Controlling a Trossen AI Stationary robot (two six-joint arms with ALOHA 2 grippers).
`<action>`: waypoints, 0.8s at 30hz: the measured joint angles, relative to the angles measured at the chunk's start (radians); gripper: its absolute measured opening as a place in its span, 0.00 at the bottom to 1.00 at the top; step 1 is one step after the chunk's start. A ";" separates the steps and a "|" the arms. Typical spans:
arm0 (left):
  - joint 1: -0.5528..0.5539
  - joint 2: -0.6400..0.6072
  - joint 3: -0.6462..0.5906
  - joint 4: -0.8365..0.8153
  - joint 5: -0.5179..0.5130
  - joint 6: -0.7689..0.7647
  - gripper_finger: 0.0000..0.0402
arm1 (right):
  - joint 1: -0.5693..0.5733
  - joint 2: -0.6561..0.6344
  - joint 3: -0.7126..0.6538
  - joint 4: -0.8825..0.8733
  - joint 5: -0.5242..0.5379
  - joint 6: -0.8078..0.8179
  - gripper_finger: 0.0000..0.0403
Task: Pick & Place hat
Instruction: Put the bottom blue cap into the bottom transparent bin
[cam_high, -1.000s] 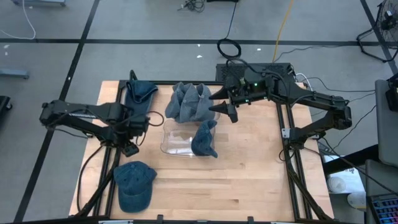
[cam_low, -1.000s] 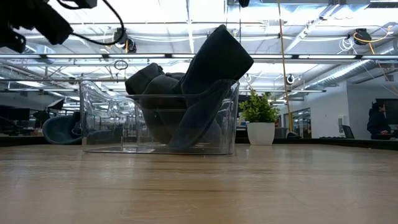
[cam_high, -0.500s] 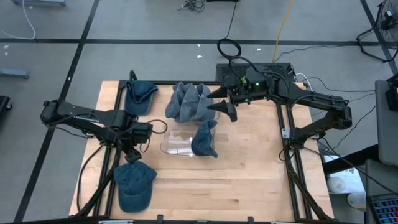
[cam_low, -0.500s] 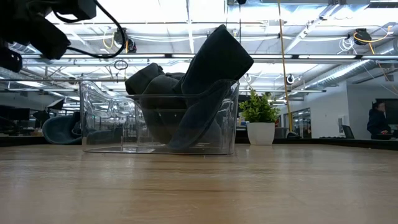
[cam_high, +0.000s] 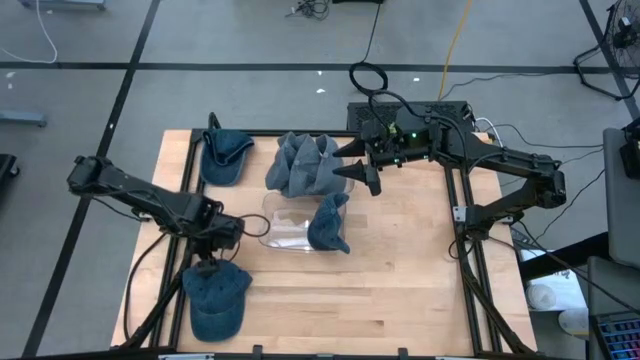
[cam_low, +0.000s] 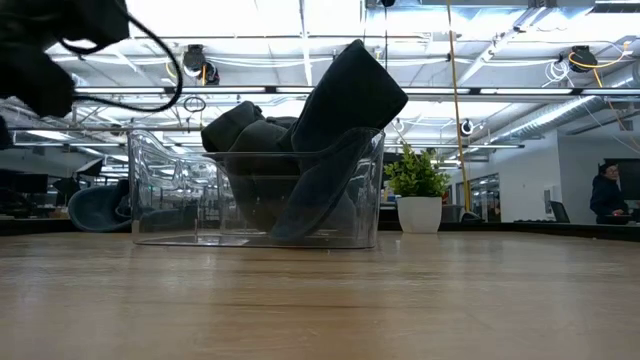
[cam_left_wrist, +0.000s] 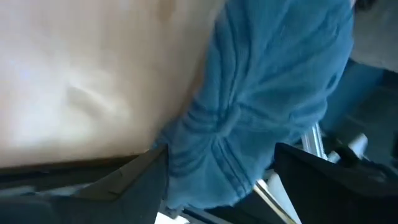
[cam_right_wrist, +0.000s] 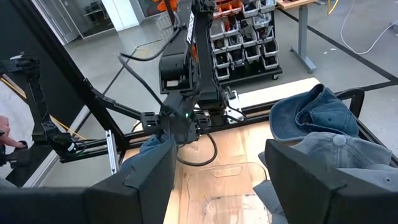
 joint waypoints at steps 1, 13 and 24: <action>-0.001 0.000 -0.010 0.004 0.025 -0.007 0.73 | 0.000 0.000 0.000 0.000 0.000 0.000 0.58; -0.018 0.000 -0.071 0.163 0.088 -0.035 0.41 | 0.000 0.000 0.000 0.016 0.002 0.000 0.58; -0.018 0.000 -0.068 0.157 0.117 -0.043 0.03 | 0.000 0.000 0.000 0.023 0.058 -0.008 0.58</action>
